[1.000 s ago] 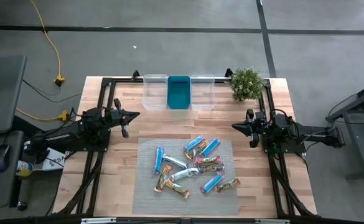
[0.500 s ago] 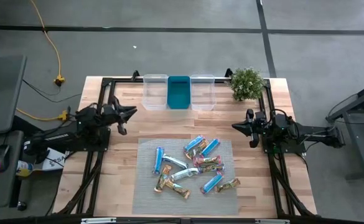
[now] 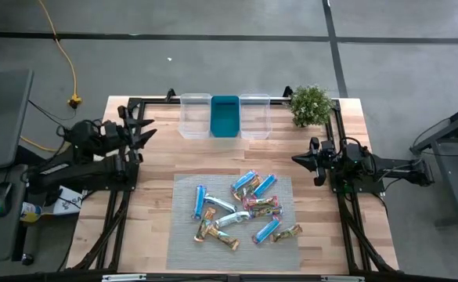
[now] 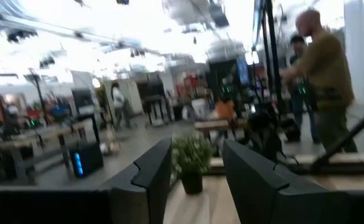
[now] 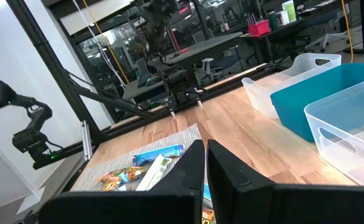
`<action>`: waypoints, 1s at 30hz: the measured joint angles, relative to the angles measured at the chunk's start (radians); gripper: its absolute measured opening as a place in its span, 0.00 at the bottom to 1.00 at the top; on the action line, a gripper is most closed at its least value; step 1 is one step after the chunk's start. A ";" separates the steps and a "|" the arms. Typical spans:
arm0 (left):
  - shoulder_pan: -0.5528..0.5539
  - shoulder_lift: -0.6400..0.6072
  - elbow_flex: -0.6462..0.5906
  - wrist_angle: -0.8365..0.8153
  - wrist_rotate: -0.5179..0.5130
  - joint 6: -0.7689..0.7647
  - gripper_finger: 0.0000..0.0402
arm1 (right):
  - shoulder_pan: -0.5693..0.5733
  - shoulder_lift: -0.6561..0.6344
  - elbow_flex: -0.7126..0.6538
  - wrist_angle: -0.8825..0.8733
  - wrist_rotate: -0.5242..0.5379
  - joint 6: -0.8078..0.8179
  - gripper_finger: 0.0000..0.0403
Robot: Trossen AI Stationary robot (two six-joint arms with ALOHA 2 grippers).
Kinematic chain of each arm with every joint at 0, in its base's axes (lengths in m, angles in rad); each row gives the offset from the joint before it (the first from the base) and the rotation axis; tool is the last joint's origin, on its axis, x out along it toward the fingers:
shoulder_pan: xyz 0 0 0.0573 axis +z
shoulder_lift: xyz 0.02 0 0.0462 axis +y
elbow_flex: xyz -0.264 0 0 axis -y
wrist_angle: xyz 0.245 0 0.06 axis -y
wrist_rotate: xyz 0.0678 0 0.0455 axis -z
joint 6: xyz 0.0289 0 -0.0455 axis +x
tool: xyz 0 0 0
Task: Pick and place Granola Bars by type
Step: Put the red granola bar into the left transparent bin
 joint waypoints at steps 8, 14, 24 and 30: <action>0.000 0.265 0.298 -0.212 0.099 -0.034 0.36 | 0.000 0.000 0.000 0.000 0.000 0.000 0.00; 0.000 0.440 0.537 -0.603 0.163 -0.011 0.36 | 0.000 0.000 0.000 0.000 0.000 0.000 0.00; 0.000 0.615 0.654 -0.779 0.349 0.230 0.36 | 0.000 0.000 0.000 0.000 0.000 0.000 0.00; 0.000 0.758 0.653 -0.755 0.420 0.334 0.36 | 0.000 0.000 0.000 0.000 0.000 0.000 0.00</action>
